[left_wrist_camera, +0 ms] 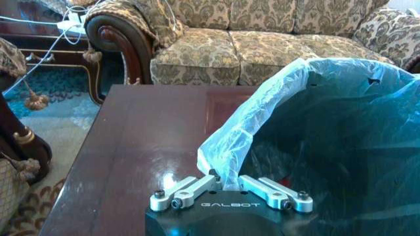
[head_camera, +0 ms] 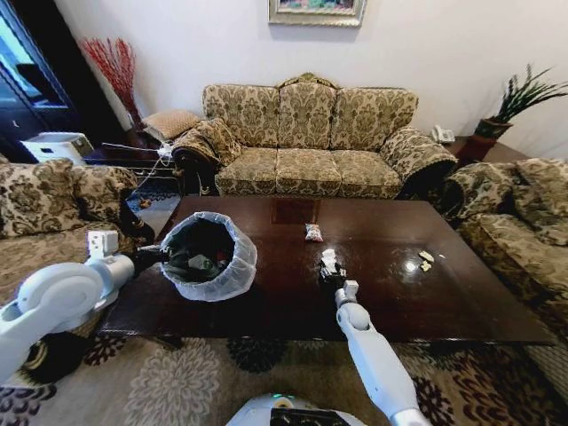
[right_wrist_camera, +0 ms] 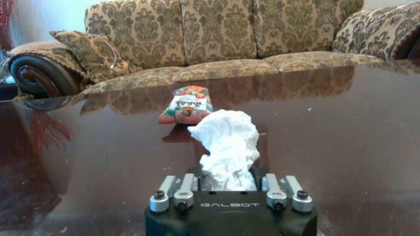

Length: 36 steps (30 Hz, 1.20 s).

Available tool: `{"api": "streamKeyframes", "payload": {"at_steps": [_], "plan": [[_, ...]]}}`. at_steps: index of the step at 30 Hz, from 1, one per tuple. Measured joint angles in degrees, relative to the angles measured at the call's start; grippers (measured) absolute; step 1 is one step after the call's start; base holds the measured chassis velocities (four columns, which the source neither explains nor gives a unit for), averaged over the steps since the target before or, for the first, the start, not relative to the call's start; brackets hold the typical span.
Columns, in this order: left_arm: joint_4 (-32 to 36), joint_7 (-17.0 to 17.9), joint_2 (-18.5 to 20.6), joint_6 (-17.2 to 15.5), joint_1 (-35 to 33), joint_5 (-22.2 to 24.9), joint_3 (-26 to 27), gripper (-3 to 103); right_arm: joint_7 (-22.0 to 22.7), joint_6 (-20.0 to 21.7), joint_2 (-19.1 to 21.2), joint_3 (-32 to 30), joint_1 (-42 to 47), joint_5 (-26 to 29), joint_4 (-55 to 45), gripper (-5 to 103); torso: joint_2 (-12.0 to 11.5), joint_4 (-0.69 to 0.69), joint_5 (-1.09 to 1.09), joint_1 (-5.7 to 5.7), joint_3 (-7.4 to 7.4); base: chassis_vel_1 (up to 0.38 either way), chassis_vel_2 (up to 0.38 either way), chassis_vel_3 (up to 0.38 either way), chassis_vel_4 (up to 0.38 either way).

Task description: Move to the front of the table and place the trash on the table into the trash bin.

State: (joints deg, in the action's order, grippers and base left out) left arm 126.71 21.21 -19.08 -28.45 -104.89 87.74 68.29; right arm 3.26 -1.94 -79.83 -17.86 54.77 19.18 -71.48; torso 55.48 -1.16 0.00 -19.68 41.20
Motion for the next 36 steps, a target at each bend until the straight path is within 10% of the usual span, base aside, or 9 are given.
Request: {"api": "streamKeyframes", "payload": {"at_steps": [13,26,36], "plan": [[-0.24,0.05,-0.13,0.10,-0.08,0.19,0.14,0,-0.33,-4.41,0.02,0.94,2.22,0.69,-6.98,2,0.00,0.00,0.02,0.00,0.01,0.000,0.000,0.000,0.000],[-0.12,1.36,1.49,0.63,-0.02,1.30,0.17,0,-6.04,-6.14,0.18,18.12,-0.85,2.04,-40.48,0,0.00,-0.01,-0.01,0.00,0.00,0.000,0.000,0.000,0.000],[2.66,1.54,1.78,0.32,-0.18,2.25,0.63,0,-4.35,-0.07,-2.28,33.90,-10.78,1.32,-38.68,-1,0.00,-0.01,0.00,0.00,0.01,0.000,0.000,0.000,0.000]]}}
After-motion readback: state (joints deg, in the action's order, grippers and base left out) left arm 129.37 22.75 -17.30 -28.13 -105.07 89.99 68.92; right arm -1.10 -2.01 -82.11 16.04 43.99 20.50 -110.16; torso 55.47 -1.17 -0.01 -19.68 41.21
